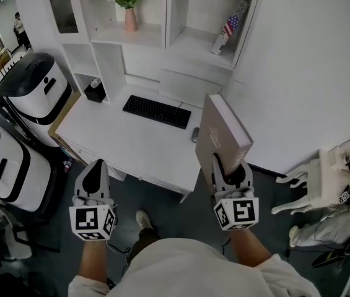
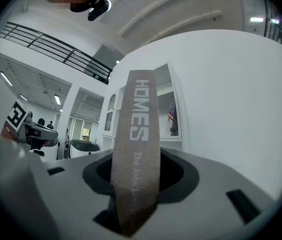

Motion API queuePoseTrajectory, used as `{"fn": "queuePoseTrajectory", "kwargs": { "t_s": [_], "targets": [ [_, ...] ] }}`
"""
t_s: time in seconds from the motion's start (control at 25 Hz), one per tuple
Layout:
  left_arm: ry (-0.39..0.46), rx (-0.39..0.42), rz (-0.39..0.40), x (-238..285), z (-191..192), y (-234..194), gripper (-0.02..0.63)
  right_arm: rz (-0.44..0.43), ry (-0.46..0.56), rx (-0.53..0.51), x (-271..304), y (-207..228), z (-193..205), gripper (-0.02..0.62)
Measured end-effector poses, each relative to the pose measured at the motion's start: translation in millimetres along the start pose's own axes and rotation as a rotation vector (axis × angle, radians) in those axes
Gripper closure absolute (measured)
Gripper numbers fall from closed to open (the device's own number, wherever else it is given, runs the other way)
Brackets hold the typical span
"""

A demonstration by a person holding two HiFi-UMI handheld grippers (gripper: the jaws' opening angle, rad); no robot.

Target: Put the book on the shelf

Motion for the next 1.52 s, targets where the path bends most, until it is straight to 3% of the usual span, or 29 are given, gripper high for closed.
{"fn": "queuePoseTrajectory", "kwargs": {
  "t_s": [0.6, 1.08, 1.52],
  "targets": [
    [0.006, 0.013, 0.077, 98.8, -22.1, -71.6, 0.600, 0.079, 0.011, -0.008, 96.6, -13.3, -27.0, 0.416],
    [-0.008, 0.029, 0.153, 156.3, -28.4, -137.7, 0.600, 0.200, 0.048, -0.014, 156.3, -25.6, -64.8, 0.416],
    [-0.028, 0.022, 0.192, 186.0, -22.7, -148.3, 0.600, 0.246, 0.096, -0.033, 179.9, -23.2, -102.5, 0.416]
  ]
}}
Point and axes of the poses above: the fingertips, and each gripper's own axes: x forward along the fingers, y to its right, z out of its underside, the point moved 2 cm from there along -x, backward along the fingers, and after that the axes turned 10 degrees about -y, right-handed, at the moved point
